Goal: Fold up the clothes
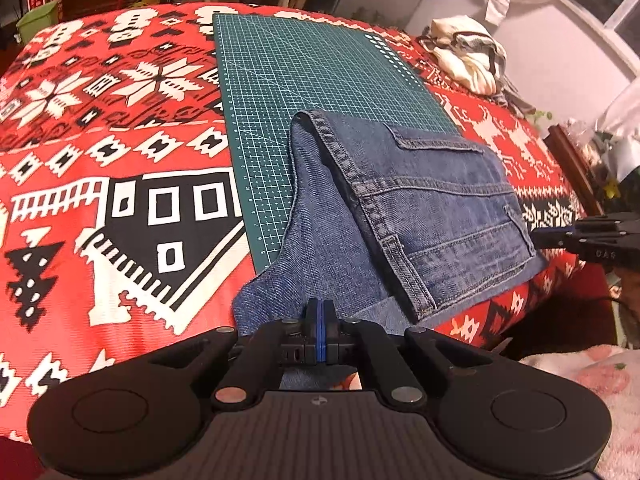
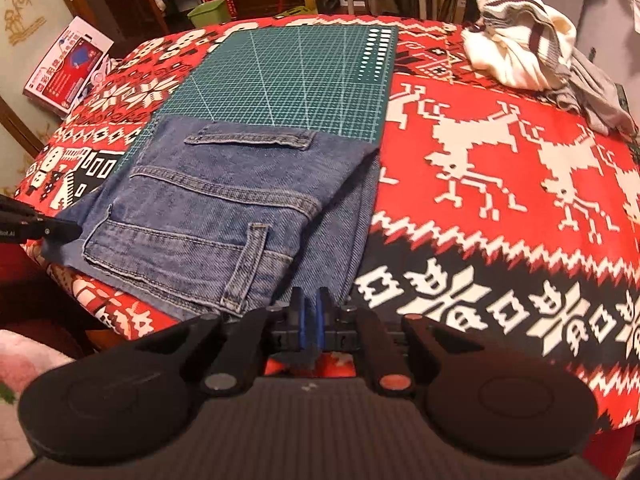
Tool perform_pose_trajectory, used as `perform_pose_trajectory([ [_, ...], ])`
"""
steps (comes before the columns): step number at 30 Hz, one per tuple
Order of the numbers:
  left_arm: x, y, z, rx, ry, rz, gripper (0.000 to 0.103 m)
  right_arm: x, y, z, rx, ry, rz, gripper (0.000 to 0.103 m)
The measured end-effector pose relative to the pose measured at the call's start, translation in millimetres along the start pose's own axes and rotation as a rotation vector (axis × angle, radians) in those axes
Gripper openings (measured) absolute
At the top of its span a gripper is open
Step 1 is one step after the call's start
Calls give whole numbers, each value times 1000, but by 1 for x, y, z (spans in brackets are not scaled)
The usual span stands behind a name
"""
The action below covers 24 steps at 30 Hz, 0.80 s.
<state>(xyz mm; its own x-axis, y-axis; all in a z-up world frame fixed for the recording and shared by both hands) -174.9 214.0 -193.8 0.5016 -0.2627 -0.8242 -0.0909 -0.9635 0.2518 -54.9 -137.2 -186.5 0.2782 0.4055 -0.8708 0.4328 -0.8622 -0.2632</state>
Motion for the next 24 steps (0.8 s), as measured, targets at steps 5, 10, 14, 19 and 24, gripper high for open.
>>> perform_pose_trajectory([
  [5,-8,6,-4,14,14,9,2,-21,-11,-2,-11,47,-59,6],
  [10,2,29,-31,40,80,93,2,-10,-46,-21,-38,58,-130,7],
  [14,25,53,-53,93,89,110,2,16,-76,-32,-83,49,-116,7],
  [19,61,67,-62,127,31,67,2,38,-83,-31,-84,23,-105,6],
  [24,74,62,-54,114,19,35,3,42,-76,-26,-67,30,-101,5],
])
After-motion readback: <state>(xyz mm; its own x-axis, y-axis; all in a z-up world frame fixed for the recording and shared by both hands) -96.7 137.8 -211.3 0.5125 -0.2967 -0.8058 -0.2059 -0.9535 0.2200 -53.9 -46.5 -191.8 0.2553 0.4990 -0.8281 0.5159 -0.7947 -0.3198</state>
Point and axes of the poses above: each gripper's, at about its wrist camera, not at the fingertips, and x roughly the way its jaws point, y to its right, z to its underside, the point moved 1 cm from there along x, roughly the way its jaws point, and after that the axes turned 12 degrees about x, right-handed, at the moved point
